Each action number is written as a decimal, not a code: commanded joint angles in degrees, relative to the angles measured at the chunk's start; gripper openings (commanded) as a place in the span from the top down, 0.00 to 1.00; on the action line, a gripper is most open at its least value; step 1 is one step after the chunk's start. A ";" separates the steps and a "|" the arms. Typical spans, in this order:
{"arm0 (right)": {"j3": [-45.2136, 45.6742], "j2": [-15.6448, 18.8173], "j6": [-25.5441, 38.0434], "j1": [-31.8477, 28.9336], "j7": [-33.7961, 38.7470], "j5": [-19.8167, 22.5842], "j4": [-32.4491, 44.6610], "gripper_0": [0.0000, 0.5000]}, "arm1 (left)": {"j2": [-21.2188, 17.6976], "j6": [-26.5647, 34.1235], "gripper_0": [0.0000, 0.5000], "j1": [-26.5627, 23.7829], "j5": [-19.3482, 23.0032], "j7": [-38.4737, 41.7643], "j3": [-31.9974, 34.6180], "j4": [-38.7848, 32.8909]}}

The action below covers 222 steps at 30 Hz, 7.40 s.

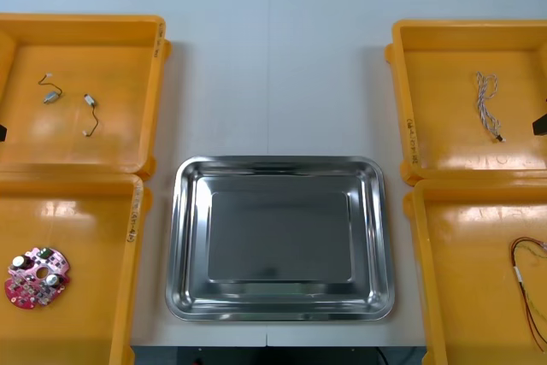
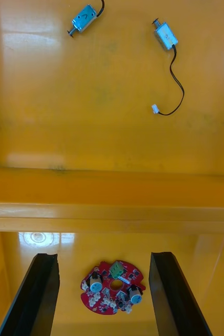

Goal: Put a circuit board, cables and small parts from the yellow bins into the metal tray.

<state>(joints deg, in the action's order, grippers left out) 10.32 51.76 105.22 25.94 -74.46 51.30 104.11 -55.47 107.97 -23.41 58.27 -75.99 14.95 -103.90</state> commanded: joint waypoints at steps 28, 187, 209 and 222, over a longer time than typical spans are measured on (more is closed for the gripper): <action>-0.48 2.03 0.42 0.16 -2.70 -0.41 1.36 0.00 | 0.27 -0.66 0.00 0.73 -0.35 -4.78 1.49 -1.48; 3.13 -3.24 -6.96 -25.77 -9.38 -2.87 17.00 0.00 | -2.81 -1.63 0.00 13.57 5.10 -17.35 -4.93 -14.84; 3.04 -9.92 -16.10 -36.23 -10.79 -6.57 19.99 0.00 | -2.81 -7.87 0.00 17.70 -0.35 -20.42 -12.31 -16.16; 1.63 -10.10 -20.85 -39.92 -11.76 -8.32 19.90 0.00 | -2.37 -12.17 0.00 20.77 -3.08 -20.69 -15.04 -16.16</action>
<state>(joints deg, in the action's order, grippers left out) 11.52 42.22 85.23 -12.08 -83.62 44.18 122.22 -55.61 97.12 -4.54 56.17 -90.40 0.93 -118.43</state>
